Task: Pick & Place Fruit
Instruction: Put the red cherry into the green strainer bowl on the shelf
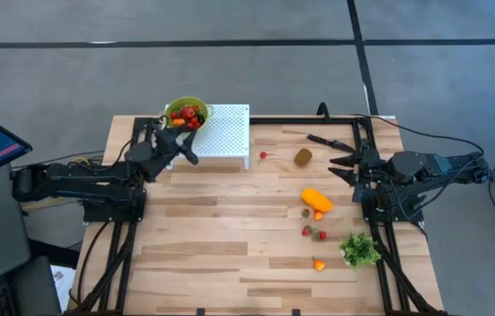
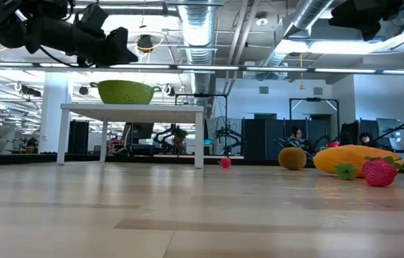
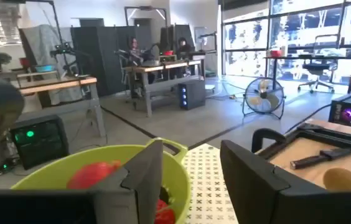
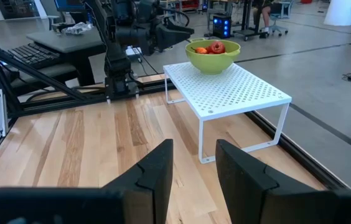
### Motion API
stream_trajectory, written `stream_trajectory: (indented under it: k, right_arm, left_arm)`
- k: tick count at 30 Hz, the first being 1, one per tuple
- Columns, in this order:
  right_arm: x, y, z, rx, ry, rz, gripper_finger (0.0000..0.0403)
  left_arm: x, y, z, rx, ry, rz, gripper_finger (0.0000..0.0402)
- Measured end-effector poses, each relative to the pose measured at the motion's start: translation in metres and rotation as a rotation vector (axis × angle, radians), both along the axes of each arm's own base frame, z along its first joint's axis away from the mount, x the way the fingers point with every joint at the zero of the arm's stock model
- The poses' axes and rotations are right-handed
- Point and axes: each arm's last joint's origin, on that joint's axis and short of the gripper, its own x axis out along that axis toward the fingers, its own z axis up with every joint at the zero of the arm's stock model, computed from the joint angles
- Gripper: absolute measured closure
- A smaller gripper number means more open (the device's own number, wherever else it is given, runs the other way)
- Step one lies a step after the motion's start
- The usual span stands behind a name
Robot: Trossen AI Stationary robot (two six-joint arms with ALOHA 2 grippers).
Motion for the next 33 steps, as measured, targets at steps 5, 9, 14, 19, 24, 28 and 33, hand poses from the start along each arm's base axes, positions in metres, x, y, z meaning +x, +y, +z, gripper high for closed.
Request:
stream_trajectory:
  k: [5, 9, 14, 19, 24, 28, 33]
  right_arm:
    - [0.0, 0.0, 0.0, 0.0, 0.0, 0.0, 0.0287]
    - [0.0, 0.0, 0.0, 0.0, 0.0, -0.001, 0.0287]
    - [0.0, 0.0, 0.0, 0.0, 0.0, 0.0, 0.0287]
    - [0.0, 0.0, 0.0, 0.0, 0.0, 0.0, 0.0287]
    - [0.0, 0.0, 0.0, 0.0, 0.0, -0.001, 0.0287]
    - [0.0, 0.0, 0.0, 0.0, -0.001, -0.001, 0.0287]
    - [0.0, 0.0, 0.0, 0.0, 0.0, 0.0, 0.0287]
  left_arm:
    - [0.003, -0.003, 0.001, 0.016, 0.004, -0.131, 0.0251]
    - [0.008, -0.01, 0.001, 0.048, 0.016, -0.431, 0.026]
    - [0.012, -0.02, 0.001, 0.023, -0.012, -0.825, 0.0271]
    - [0.01, -0.033, 0.001, -0.151, -0.058, -1.264, 0.0279]
    - [0.005, -0.048, 0.001, -0.318, -0.009, -1.722, 0.0284]
    - [-0.001, -0.057, 0.004, -0.468, 0.025, -1.889, 0.0286]
    - [0.003, -0.062, -0.002, -0.245, 0.016, -1.796, 0.0288]
